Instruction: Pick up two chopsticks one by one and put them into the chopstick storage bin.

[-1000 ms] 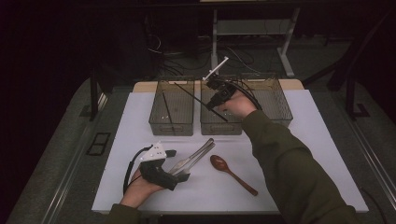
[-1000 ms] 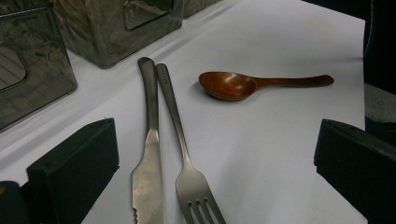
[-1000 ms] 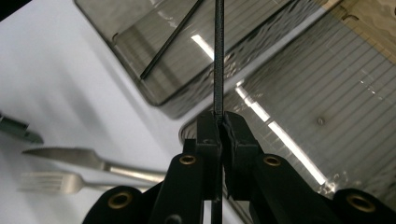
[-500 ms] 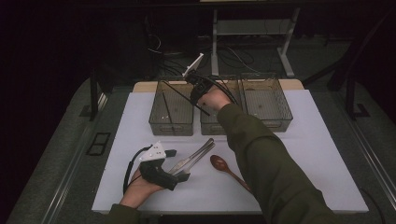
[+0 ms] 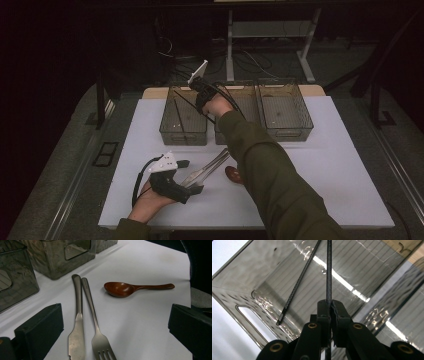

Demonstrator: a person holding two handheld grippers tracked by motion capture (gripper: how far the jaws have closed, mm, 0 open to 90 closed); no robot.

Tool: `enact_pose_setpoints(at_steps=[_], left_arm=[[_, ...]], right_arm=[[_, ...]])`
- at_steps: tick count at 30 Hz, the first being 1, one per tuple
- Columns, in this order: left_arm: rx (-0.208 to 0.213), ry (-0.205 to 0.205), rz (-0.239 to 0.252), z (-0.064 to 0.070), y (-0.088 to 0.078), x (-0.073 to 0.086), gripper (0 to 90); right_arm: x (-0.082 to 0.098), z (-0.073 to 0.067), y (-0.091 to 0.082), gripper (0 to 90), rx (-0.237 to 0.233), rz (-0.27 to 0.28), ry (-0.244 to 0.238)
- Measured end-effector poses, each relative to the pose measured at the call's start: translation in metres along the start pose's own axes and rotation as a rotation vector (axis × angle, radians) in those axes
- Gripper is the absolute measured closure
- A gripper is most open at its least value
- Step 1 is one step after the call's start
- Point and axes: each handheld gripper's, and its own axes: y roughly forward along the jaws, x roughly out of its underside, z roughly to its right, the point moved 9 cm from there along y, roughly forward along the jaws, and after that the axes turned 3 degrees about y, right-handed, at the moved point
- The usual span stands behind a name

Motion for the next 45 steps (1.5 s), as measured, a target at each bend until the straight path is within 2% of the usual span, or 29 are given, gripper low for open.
enact_pose_setpoints(at_steps=[6, 8, 11, 14, 17, 21, 22, 29, 39, 45], left_arm=[[0.002, 0.002, -0.001, 0.001, 0.001, 0.0, 0.0], [0.002, 0.0, 0.0, 0.001, 0.001, 0.0, 0.0], [0.003, 0.003, 0.0, 0.0, 0.0, 0.0, 0.0], [0.002, 0.003, 0.001, 0.0, 0.0, 0.0, 0.0], [0.001, 0.004, 0.001, 0.0, -0.001, 0.0, 0.0], [-0.002, 0.007, -0.006, -0.002, -0.001, 0.001, 0.0], [-0.003, 0.006, -0.006, -0.002, -0.002, 0.001, 0.0], [-0.01, 0.008, -0.015, -0.004, -0.002, 0.003, 0.0], [-0.013, 0.014, -0.032, -0.004, -0.001, 0.004, 0.0], [-0.014, 0.013, -0.035, -0.003, 0.0, 0.004, 0.0]], right_arm=[[-0.002, -0.002, 0.005, 83.6, -0.018, 0.015, 0.008], [-0.003, -0.003, 0.005, 76.4, -0.019, 0.021, 0.006], [-0.003, -0.005, 0.005, 76.0, -0.02, 0.027, -0.003], [-0.003, -0.005, 0.001, 71.5, -0.026, 0.043, -0.016], [-0.001, -0.005, -0.006, 66.7, -0.045, 0.069, -0.029], [0.003, -0.006, -0.016, 59.6, -0.096, 0.119, -0.055], [0.005, -0.007, -0.018, 58.1, -0.109, 0.124, -0.067], [0.025, -0.002, -0.035, 50.8, -0.128, 0.18, -0.128], [0.062, 0.01, -0.055, 46.5, -0.187, 0.26, -0.148], [0.087, 0.018, -0.066, 41.1, -0.198, 0.296, -0.172]])
